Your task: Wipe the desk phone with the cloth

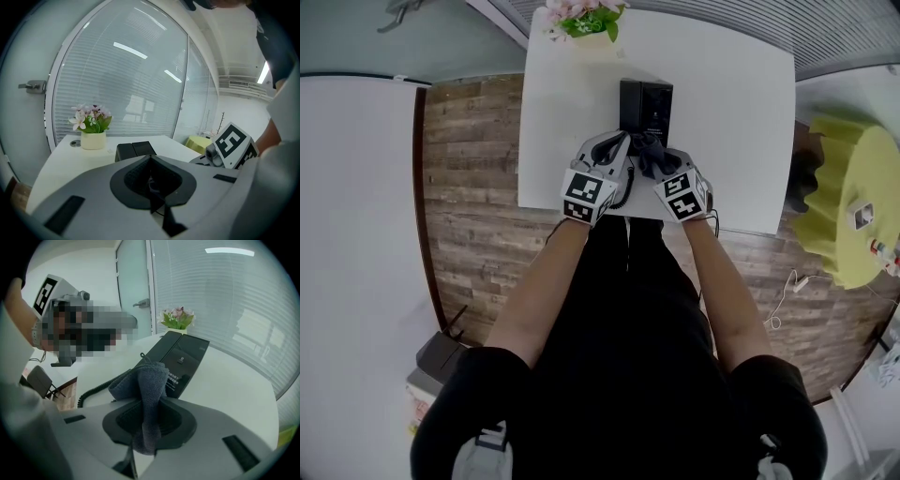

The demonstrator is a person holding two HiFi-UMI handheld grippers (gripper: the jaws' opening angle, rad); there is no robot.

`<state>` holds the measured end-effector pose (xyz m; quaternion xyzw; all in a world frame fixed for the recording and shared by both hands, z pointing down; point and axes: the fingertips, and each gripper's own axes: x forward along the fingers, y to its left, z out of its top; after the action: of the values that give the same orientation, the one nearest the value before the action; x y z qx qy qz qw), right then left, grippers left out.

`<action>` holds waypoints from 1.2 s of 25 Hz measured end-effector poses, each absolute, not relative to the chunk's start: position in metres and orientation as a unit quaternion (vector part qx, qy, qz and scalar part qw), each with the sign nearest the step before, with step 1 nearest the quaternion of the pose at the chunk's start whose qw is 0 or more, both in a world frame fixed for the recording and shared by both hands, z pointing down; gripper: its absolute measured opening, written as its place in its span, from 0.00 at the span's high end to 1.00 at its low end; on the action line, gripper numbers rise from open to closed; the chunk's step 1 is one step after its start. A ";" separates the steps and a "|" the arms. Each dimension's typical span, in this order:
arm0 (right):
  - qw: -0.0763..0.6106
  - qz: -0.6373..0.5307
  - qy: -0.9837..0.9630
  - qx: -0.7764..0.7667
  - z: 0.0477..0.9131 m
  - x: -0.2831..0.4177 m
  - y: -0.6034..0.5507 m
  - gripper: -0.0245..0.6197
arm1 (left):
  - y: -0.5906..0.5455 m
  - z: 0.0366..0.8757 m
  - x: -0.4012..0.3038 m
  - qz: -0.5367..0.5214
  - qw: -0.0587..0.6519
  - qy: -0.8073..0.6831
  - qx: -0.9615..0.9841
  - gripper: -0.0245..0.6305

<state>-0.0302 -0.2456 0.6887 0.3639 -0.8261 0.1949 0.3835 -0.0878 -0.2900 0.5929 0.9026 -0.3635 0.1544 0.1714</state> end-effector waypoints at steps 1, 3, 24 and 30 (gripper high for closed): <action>0.380 0.196 -0.828 0.364 0.686 -0.031 -0.245 0.85 | -0.290 0.590 -0.089 0.154 0.170 -0.365 0.903 0.95; 0.365 0.194 -0.833 0.368 0.676 -0.032 -0.247 0.85 | -0.291 0.584 -0.092 0.151 0.165 -0.367 0.903 0.95; 0.268 0.138 -0.856 0.420 0.560 -0.062 -0.377 0.85 | -0.367 0.526 -0.121 0.116 0.122 -0.392 0.905 0.95; 0.292 0.143 -0.850 0.415 0.586 -0.073 -0.397 0.85 | -0.382 0.543 -0.124 0.125 0.133 -0.387 0.904 0.95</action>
<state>-0.0731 -0.3970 0.5860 0.4151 -0.8496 0.1435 0.2919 -0.1236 -0.3822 0.5428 0.9039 -0.3870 0.1246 0.1331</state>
